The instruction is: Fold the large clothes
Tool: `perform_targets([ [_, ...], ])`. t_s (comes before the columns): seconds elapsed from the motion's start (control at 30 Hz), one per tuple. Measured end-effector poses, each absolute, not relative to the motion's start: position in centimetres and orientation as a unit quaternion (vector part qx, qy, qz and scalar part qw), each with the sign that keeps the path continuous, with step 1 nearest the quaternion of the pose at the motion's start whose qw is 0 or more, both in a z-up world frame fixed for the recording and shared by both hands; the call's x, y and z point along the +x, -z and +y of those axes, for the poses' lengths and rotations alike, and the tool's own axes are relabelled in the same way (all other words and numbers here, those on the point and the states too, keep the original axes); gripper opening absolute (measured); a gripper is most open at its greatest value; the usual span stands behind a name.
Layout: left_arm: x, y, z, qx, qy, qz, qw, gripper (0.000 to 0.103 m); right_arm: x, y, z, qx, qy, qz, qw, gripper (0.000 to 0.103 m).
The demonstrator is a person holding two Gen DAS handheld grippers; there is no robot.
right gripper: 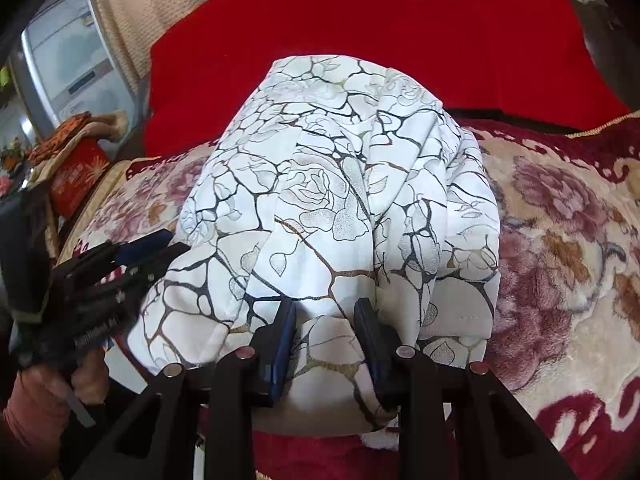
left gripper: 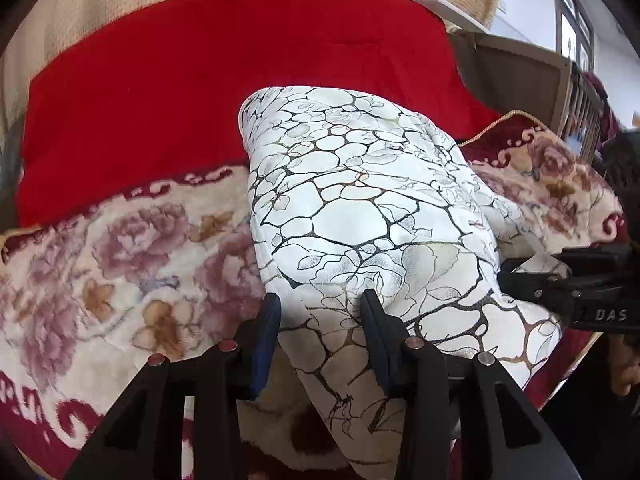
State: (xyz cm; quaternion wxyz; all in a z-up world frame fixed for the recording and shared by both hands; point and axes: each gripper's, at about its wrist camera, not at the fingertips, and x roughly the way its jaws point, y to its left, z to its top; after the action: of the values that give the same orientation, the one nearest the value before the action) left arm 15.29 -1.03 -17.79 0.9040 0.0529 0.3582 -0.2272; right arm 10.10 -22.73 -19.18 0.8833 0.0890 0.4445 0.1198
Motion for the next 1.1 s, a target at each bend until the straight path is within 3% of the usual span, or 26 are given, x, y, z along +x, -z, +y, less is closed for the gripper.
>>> perform_targets([
  [0.1,16.2,17.5,0.3,0.008,0.249,0.379,0.891,0.044,10.5,18.3,-22.6,0.085,-0.127,0.464,0.873,0.033],
  [0.23,15.0,17.3,-0.8,0.044,0.234,0.354,0.904,0.044,11.9,15.4,-23.4,0.112,-0.160,0.481,0.855,0.036],
  [0.47,14.9,17.3,-1.2,0.056,0.229,0.344,0.909,0.044,18.7,9.5,-24.4,0.123,-0.154,0.440,0.876,0.037],
  [0.67,14.8,17.0,-1.5,0.062,0.232,0.337,0.911,0.044,28.7,13.2,-22.9,0.120,-0.120,0.479,0.861,0.036],
  [0.77,15.3,16.8,-1.1,0.055,0.232,0.340,0.910,0.052,31.9,17.7,-22.8,0.133,-0.112,0.525,0.833,0.037],
  [0.87,15.6,16.3,-0.5,0.057,0.224,0.343,0.911,0.063,31.2,16.6,-23.3,0.128,-0.116,0.514,0.840,0.036],
  [1.1,15.9,15.0,2.2,0.027,0.175,0.336,0.925,0.065,22.5,10.1,-24.1,0.117,-0.150,0.465,0.865,0.036],
])
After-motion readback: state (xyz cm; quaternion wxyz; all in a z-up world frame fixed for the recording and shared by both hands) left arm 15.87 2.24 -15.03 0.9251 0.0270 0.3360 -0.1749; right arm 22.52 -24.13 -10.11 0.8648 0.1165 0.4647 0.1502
